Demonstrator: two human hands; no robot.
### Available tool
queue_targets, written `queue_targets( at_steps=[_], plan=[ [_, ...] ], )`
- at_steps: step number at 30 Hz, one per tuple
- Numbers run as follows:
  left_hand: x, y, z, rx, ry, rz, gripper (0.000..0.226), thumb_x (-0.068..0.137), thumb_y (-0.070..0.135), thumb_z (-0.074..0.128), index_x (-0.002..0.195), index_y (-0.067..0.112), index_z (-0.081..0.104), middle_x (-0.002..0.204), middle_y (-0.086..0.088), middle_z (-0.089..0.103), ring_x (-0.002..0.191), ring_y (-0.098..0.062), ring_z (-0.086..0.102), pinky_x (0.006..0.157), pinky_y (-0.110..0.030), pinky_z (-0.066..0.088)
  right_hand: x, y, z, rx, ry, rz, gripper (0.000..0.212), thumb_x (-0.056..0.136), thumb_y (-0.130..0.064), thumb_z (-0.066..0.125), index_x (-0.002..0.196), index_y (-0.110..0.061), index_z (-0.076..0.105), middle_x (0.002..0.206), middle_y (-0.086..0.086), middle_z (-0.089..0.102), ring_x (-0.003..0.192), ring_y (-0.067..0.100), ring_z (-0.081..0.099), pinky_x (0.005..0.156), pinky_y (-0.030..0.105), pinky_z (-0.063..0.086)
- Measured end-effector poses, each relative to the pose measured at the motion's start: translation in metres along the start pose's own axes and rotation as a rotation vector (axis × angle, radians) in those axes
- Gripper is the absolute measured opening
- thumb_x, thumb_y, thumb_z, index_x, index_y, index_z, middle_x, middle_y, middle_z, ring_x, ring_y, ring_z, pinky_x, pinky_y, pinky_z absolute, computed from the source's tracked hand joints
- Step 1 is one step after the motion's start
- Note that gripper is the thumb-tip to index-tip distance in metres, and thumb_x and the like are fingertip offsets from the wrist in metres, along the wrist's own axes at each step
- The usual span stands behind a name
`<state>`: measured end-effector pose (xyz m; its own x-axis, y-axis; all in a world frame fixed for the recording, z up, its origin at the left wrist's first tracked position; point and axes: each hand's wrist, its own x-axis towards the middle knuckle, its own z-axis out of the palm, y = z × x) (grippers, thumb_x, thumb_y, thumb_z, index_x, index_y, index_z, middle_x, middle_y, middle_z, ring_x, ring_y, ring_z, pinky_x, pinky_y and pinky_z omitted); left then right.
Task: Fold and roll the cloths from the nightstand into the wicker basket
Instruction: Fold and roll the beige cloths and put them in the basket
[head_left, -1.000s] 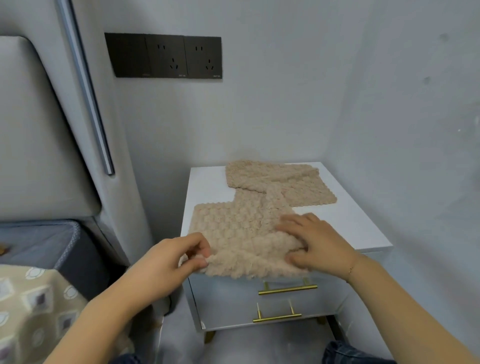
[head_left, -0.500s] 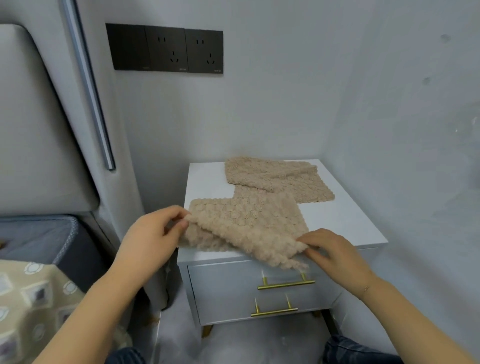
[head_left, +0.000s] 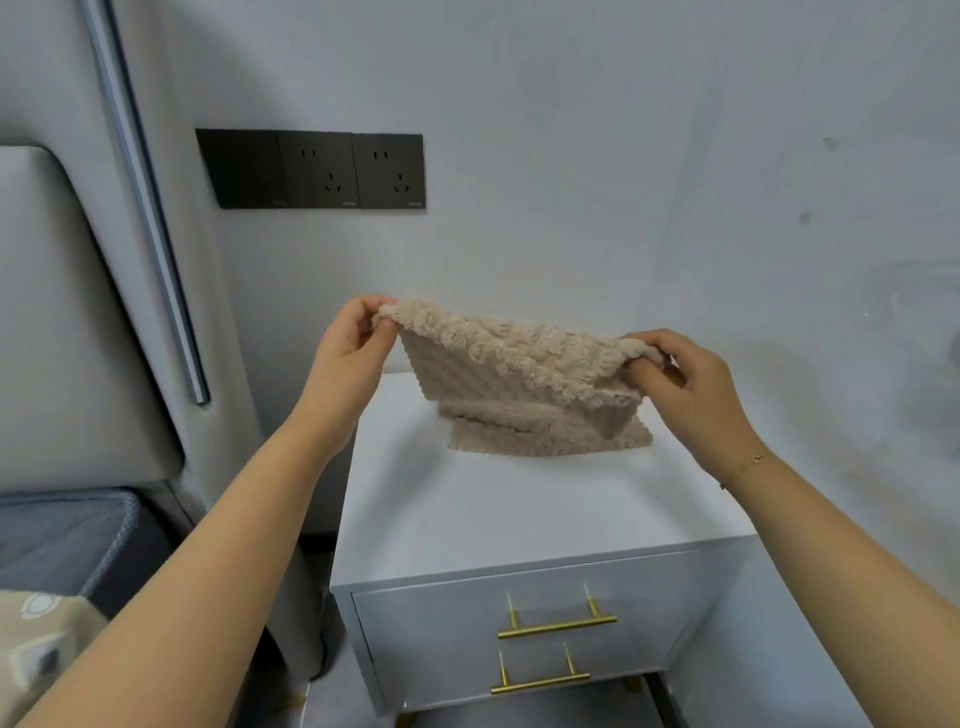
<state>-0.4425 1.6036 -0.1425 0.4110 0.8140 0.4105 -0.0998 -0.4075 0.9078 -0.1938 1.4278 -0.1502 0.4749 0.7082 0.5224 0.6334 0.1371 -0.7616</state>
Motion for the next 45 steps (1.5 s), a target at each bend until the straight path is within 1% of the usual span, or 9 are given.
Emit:
queue_targets(
  at_steps=[4,9,12,17,21,26,33,40,45],
  plan=[
    [-0.038,-0.028,-0.018,0.068,-0.065,-0.058,0.019,0.097,0.004,0.052,0.098,0.021,0.062,0.097,0.007,0.066,0.090,-0.003,0.059,0.082,-0.012,0.045,-0.030,0.016,0.010,0.035,-0.141,0.077,0.020,0.086,-0.020,0.055,0.099,-0.017,0.070,0.093,-0.010,0.069,0.083,0.010,0.061,0.071,0.022,0.048],
    [-0.090,-0.086,-0.047,0.731,-0.344,-0.237,0.028,0.088,0.008,0.063,0.108,0.028,0.062,0.126,0.006,0.057,0.124,-0.017,0.049,0.106,-0.031,0.037,-0.088,0.054,0.035,-0.103,-0.601,0.240,0.023,0.091,-0.021,0.065,0.113,-0.024,0.067,0.118,-0.015,0.063,0.106,-0.010,0.055,0.089,0.004,0.040],
    [-0.119,-0.087,-0.030,1.004,-0.357,-0.058,0.043,0.081,0.013,0.069,0.123,0.024,0.060,0.144,-0.001,0.045,0.134,-0.025,0.040,0.109,-0.044,0.036,-0.096,0.063,0.034,-0.091,-0.426,0.265,0.022,0.090,-0.022,0.066,0.110,-0.028,0.068,0.120,-0.020,0.059,0.109,-0.016,0.050,0.090,0.000,0.034],
    [-0.160,-0.074,0.029,0.921,-0.520,0.352,0.058,0.061,0.014,0.074,0.113,0.033,0.056,0.119,0.008,0.057,0.108,-0.015,0.055,0.086,-0.030,0.045,-0.072,0.068,0.032,-0.158,-0.045,0.392,0.012,0.090,-0.015,0.062,0.096,-0.016,0.072,0.100,-0.009,0.068,0.090,0.006,0.060,0.076,0.011,0.042],
    [-0.182,-0.090,0.070,1.127,-0.665,0.454,0.081,0.047,0.021,0.078,0.124,0.030,0.054,0.121,0.003,0.056,0.108,-0.020,0.056,0.088,-0.033,0.035,-0.054,0.092,0.044,-0.258,-0.089,0.546,0.024,0.089,-0.026,0.063,0.106,-0.011,0.068,0.105,0.002,0.066,0.098,0.018,0.058,0.083,0.026,0.041],
    [-0.181,-0.110,0.079,1.251,-0.478,0.587,0.070,0.070,0.006,0.032,0.135,0.025,0.048,0.120,-0.002,0.047,0.109,-0.023,0.047,0.090,-0.036,0.032,-0.030,0.104,0.057,-0.298,-0.087,0.644,0.044,0.087,-0.047,0.063,0.114,-0.012,0.061,0.116,0.002,0.061,0.110,0.023,0.056,0.095,0.037,0.043],
    [-0.162,-0.114,0.085,1.137,-0.318,0.664,0.004,0.085,0.020,0.065,0.088,0.022,0.063,0.099,0.003,0.059,0.087,-0.019,0.054,0.075,-0.032,0.038,-0.021,0.108,0.070,-0.386,-0.076,0.586,0.023,0.083,-0.038,0.066,0.070,-0.023,0.055,0.071,-0.009,0.058,0.081,0.020,0.059,0.090,0.041,0.044],
    [-0.171,-0.055,0.067,0.593,-0.396,0.081,0.026,0.100,0.047,0.029,0.086,0.031,0.045,0.074,0.011,0.052,0.070,-0.009,0.051,0.063,-0.026,0.042,-0.016,0.092,0.058,0.505,0.160,0.776,0.031,0.084,0.001,0.063,0.108,-0.013,0.051,0.095,0.008,0.059,0.077,0.019,0.059,0.065,0.028,0.051],
    [-0.168,-0.038,0.048,0.368,-0.328,-0.041,0.028,0.092,0.052,0.029,0.089,0.028,0.044,0.070,0.009,0.050,0.061,-0.005,0.044,0.058,-0.022,0.036,-0.020,0.089,0.055,0.550,0.151,0.721,0.024,0.085,0.006,0.060,0.102,-0.008,0.069,0.106,0.011,0.068,0.085,0.019,0.066,0.069,0.023,0.056]
  ],
)
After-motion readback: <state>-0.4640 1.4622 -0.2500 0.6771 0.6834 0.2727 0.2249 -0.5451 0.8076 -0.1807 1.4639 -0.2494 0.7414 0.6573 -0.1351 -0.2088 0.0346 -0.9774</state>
